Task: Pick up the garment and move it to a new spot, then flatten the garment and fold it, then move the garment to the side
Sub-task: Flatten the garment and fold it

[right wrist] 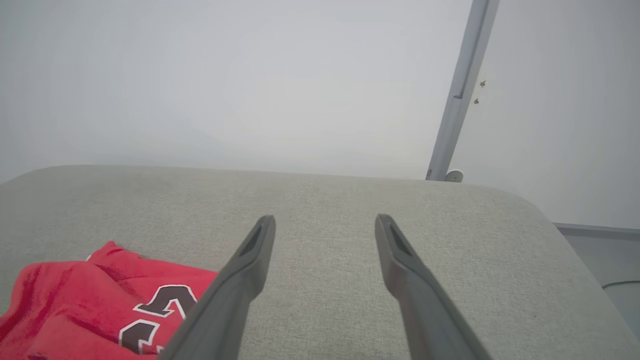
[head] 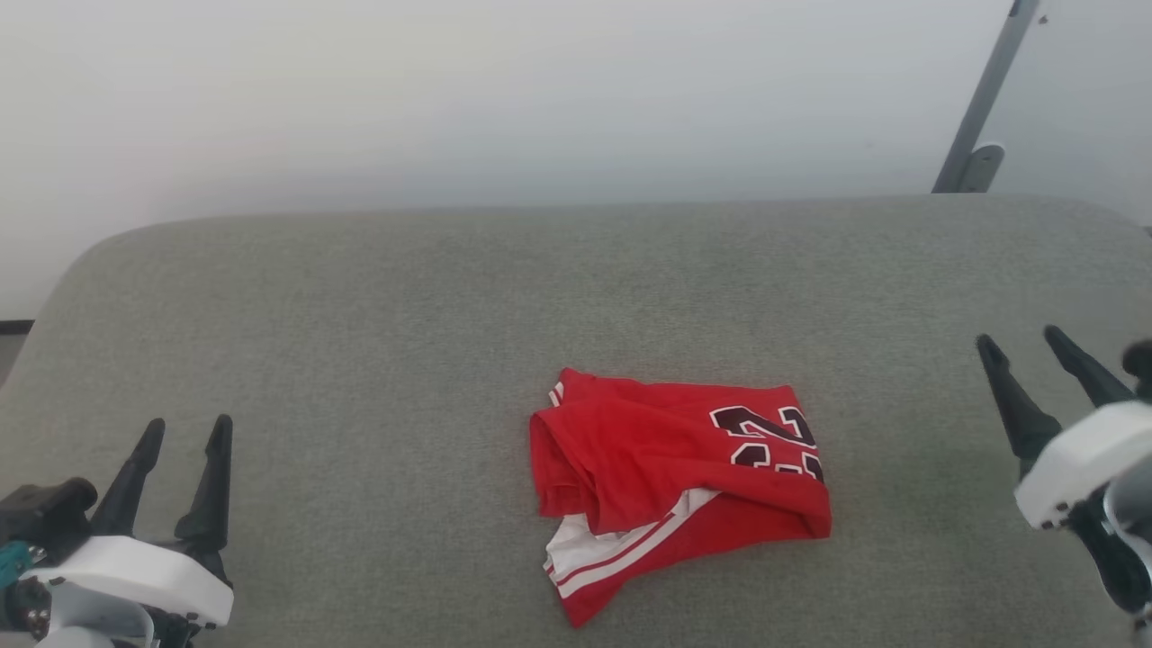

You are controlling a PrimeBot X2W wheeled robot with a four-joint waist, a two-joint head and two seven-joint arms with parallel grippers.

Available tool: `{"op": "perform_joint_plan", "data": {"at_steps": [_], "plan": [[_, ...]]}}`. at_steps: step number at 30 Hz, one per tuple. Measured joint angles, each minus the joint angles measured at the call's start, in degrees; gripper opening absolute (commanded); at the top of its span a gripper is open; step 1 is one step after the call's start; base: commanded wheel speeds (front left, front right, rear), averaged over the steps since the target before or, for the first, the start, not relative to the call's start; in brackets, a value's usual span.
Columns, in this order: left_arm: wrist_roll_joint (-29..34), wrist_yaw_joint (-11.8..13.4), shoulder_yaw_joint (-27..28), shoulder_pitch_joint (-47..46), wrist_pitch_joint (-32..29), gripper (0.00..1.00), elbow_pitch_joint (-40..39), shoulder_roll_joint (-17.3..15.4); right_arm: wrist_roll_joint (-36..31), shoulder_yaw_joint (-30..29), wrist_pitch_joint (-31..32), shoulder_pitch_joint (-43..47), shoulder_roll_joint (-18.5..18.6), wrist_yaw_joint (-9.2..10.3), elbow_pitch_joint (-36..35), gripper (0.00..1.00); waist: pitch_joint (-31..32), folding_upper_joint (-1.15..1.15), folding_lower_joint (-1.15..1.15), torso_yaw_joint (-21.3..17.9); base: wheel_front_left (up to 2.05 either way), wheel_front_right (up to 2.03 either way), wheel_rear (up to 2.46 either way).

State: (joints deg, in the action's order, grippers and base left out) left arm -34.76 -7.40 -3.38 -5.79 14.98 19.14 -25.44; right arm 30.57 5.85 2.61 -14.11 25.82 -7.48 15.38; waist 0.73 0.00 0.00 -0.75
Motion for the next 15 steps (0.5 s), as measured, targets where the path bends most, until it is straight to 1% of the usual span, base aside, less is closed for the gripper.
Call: {"op": "perform_joint_plan", "data": {"at_steps": [4,7,11,15], "plan": [[0.2,0.0,0.3,1.1,0.0,1.00,-0.5,0.0,-2.4,-1.7,-3.8,2.4,-0.5,0.00,0.0,1.00,0.2,0.00,0.00,-0.8,0.00,0.00,0.00],[0.4,0.0,0.6,1.7,0.0,1.00,-0.9,0.0,-3.6,-2.5,-5.8,3.9,-1.7,0.00,0.2,1.00,0.3,0.00,0.00,-1.5,0.00,0.00,0.00],[0.5,0.0,0.6,2.1,0.0,1.00,-1.3,0.0,-5.2,-4.0,-8.0,5.7,-2.7,-0.01,0.6,1.00,0.3,0.00,0.00,-2.2,0.00,0.00,0.00],[0.5,0.0,0.7,2.2,0.0,1.00,-1.4,-0.1,-5.8,-5.2,-8.7,7.2,-4.1,-0.01,0.9,1.00,0.3,0.00,0.00,-2.8,0.00,0.00,0.00]]}}
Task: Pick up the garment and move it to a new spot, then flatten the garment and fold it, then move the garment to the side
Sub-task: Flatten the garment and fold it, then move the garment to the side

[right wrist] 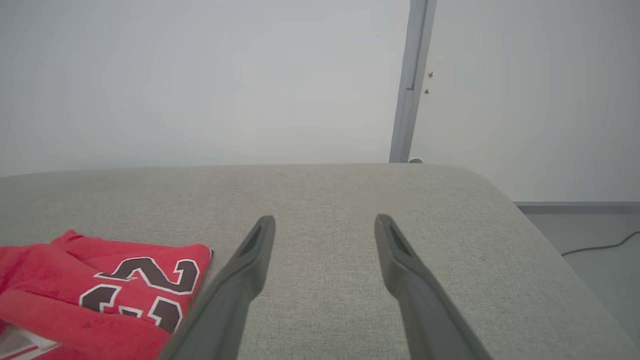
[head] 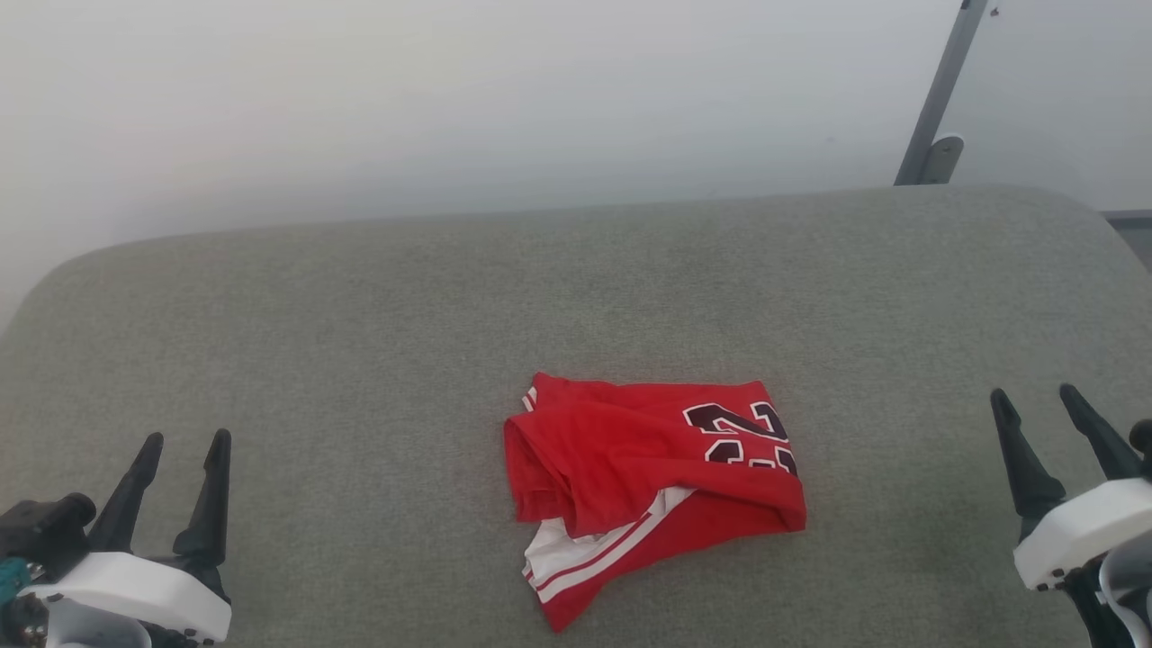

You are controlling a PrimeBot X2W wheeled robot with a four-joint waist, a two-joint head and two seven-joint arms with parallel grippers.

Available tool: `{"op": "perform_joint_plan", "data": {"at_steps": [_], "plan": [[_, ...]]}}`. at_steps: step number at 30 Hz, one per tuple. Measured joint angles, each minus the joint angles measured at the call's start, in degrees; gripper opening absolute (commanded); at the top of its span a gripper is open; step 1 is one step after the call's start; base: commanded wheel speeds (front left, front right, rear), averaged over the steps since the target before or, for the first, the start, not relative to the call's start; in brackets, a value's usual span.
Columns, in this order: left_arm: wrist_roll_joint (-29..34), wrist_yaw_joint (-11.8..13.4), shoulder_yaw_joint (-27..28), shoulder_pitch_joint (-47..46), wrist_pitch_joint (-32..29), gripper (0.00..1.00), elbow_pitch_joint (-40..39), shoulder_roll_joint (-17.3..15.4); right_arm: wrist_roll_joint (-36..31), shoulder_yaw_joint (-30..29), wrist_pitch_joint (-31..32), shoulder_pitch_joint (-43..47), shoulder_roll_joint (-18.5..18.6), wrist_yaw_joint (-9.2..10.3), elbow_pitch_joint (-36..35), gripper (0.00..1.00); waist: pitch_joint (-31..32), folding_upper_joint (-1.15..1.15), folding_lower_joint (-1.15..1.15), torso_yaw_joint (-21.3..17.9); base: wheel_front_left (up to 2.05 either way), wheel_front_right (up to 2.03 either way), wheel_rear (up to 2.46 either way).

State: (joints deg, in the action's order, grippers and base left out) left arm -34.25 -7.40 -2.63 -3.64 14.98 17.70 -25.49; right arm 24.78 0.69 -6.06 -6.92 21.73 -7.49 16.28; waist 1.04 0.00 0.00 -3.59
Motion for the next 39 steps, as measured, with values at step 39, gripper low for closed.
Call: {"op": "perform_joint_plan", "data": {"at_steps": [39], "plan": [[-1.1,0.0,-6.2,-3.3,0.0,1.00,1.6,1.5,5.7,10.4,19.1,-5.8,0.3,0.00,4.6,1.00,-2.3,0.00,0.00,8.9,0.00,0.00,0.00]]}}
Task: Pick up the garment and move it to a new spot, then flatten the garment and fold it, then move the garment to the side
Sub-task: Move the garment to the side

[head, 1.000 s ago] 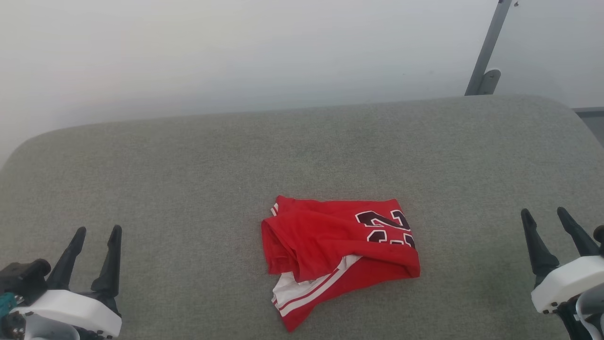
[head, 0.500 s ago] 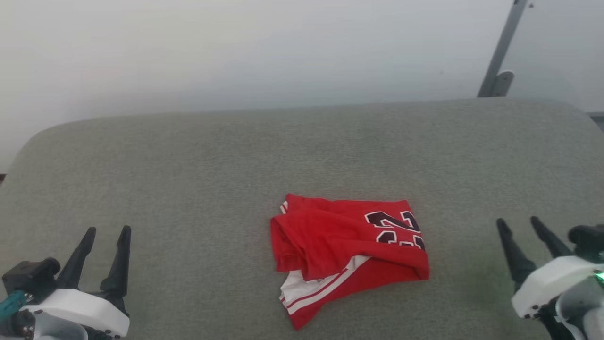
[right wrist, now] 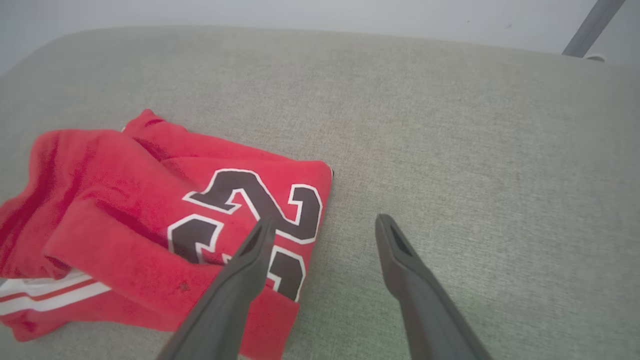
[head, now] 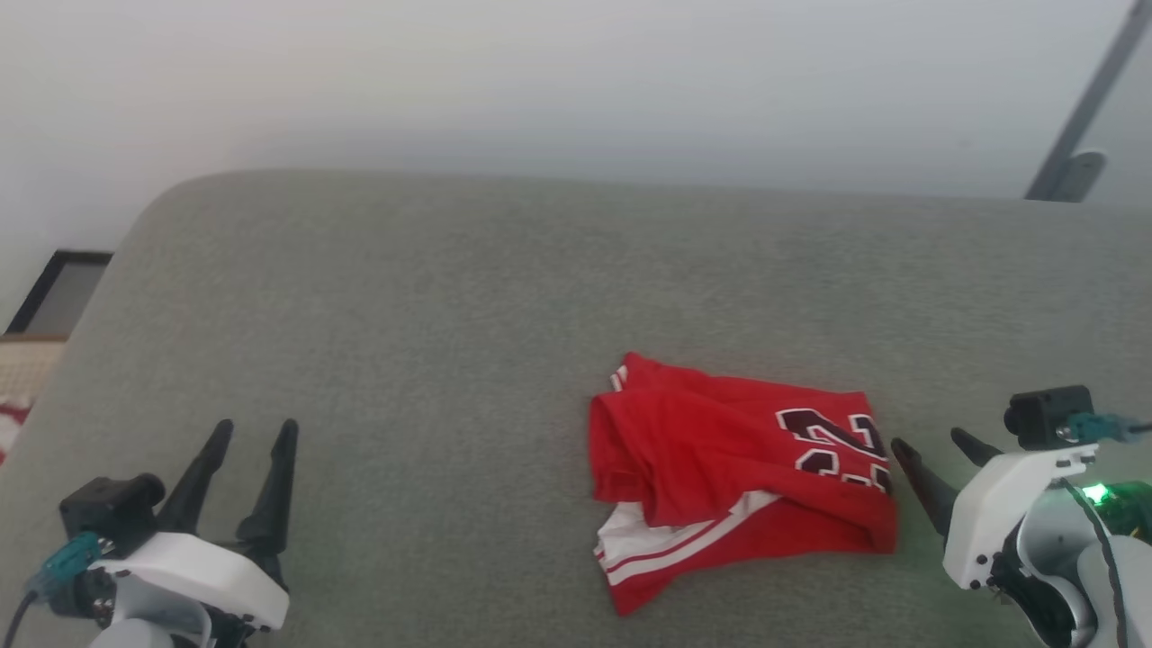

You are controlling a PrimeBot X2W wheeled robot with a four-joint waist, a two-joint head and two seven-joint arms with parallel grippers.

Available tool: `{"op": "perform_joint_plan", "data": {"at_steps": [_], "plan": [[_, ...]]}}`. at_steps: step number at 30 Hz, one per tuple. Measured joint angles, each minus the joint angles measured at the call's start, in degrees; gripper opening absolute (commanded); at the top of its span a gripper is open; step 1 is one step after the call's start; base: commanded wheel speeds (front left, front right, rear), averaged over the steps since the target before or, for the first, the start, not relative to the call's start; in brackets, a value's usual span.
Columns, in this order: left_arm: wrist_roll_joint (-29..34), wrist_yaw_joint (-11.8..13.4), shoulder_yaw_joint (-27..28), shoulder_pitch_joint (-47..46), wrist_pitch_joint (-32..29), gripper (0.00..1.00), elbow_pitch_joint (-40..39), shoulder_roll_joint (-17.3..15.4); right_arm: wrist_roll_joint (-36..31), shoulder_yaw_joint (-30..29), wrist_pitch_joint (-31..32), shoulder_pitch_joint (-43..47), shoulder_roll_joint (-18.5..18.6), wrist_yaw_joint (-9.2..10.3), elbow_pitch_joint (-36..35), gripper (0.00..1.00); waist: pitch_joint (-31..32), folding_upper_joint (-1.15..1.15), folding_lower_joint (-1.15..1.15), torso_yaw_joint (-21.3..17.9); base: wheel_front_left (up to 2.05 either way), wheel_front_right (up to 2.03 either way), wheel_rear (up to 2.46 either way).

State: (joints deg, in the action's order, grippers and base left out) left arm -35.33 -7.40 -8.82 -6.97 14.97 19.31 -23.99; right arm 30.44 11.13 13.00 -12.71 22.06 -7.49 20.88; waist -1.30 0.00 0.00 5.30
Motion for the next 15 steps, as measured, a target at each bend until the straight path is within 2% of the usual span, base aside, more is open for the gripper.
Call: {"op": "perform_joint_plan", "data": {"at_steps": [15], "plan": [[-0.8,0.0,-2.3,-2.7,0.0,1.00,1.4,0.8,1.3,2.0,14.5,-5.0,-0.3,0.01,8.3,1.00,-3.6,0.00,0.00,5.4,0.00,0.00,0.00]]}}
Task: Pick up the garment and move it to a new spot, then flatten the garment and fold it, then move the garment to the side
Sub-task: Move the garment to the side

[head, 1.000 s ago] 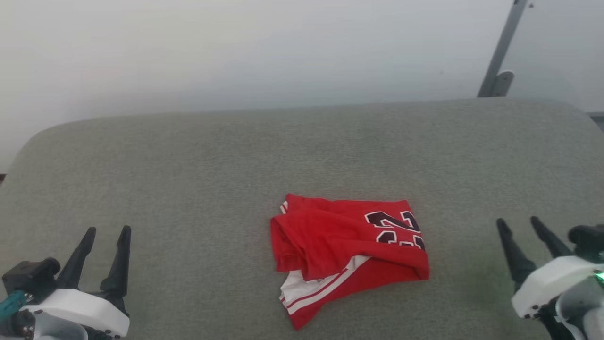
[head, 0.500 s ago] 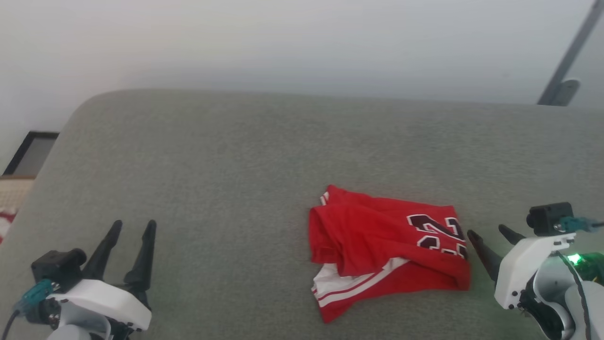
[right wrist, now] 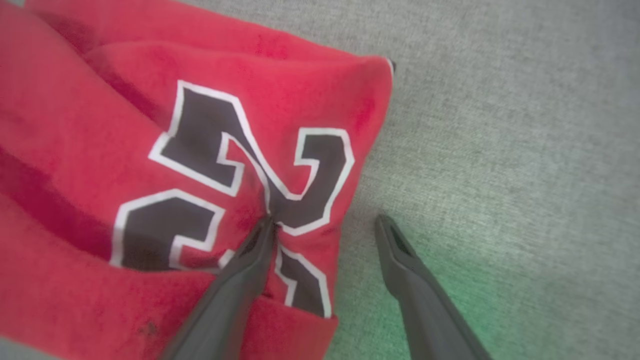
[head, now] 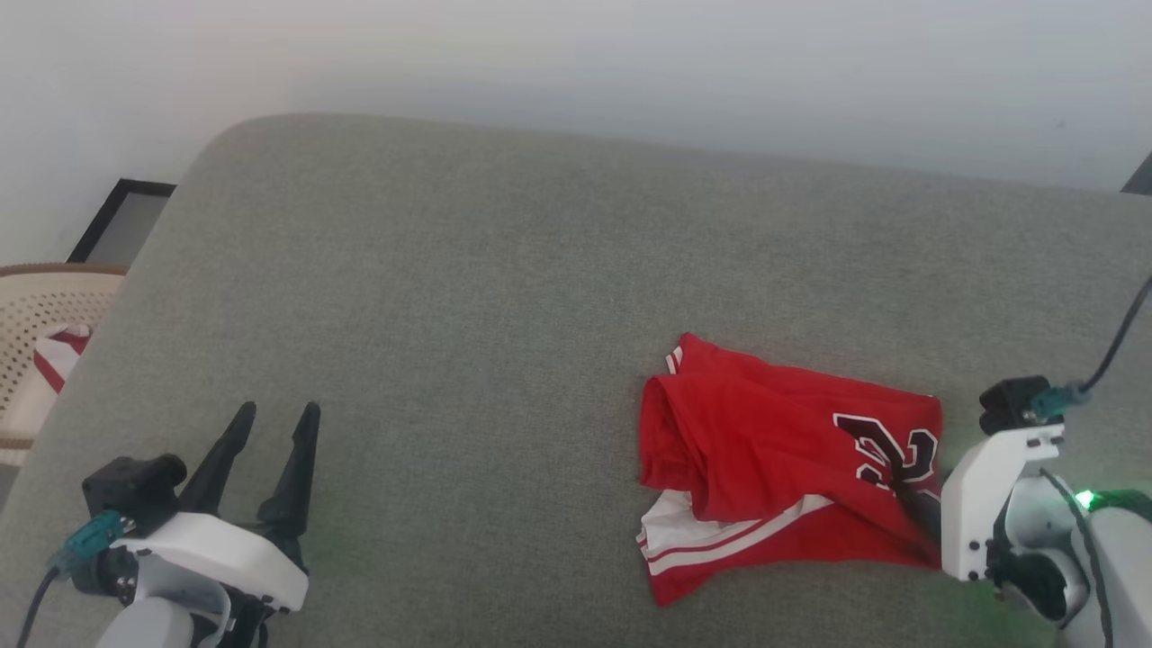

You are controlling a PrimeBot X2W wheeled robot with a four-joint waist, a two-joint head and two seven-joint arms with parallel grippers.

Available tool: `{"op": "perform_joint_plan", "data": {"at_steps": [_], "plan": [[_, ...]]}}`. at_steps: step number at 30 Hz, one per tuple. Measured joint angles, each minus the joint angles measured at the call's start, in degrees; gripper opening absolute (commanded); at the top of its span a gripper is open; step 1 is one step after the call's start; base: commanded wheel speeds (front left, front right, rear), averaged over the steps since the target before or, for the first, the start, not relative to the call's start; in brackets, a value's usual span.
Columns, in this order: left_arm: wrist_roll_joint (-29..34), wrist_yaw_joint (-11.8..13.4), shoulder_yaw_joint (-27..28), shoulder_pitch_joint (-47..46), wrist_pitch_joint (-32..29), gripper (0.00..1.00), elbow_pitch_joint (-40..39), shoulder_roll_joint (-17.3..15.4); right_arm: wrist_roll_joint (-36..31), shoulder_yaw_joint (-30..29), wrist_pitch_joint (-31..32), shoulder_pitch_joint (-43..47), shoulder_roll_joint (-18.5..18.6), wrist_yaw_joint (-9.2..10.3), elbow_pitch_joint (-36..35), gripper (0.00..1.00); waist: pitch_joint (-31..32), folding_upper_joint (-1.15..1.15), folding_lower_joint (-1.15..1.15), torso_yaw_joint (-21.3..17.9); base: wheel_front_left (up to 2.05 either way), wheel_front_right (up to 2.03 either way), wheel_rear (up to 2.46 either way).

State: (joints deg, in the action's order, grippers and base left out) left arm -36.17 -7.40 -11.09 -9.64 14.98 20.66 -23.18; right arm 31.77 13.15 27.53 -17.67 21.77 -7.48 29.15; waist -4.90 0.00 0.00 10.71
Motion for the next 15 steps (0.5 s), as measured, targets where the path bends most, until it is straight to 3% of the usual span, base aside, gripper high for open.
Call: {"op": "perform_joint_plan", "data": {"at_steps": [6,7,8,9,15], "plan": [[-0.2,0.0,-1.0,-1.1,0.0,1.00,0.4,0.1,1.2,0.0,6.4,-3.0,-0.3,0.00,2.5,1.00,-1.2,0.00,0.00,1.1,0.00,0.00,0.00],[-0.2,0.0,-1.1,-1.2,0.0,1.00,0.6,0.2,1.2,-0.1,7.1,-3.3,-0.4,0.00,2.7,0.49,-1.3,0.00,0.00,1.2,0.00,0.00,0.00],[-0.2,0.0,-1.3,-1.3,0.0,1.00,0.7,0.2,1.2,-0.2,7.6,-3.6,-0.5,0.00,2.9,0.49,-1.4,0.00,0.00,1.2,0.00,0.00,0.00],[-0.2,0.0,-1.4,-1.4,0.0,1.00,0.8,0.2,1.2,-0.4,7.9,-3.8,-0.5,0.00,3.0,0.02,-1.4,0.00,0.00,1.3,0.00,0.00,0.00],[-0.4,0.0,-1.3,-2.3,0.0,1.00,1.1,0.1,0.4,-2.1,8.3,-4.4,-1.1,-0.10,2.6,0.00,-1.8,0.00,0.00,0.8,0.00,0.00,0.00]]}}
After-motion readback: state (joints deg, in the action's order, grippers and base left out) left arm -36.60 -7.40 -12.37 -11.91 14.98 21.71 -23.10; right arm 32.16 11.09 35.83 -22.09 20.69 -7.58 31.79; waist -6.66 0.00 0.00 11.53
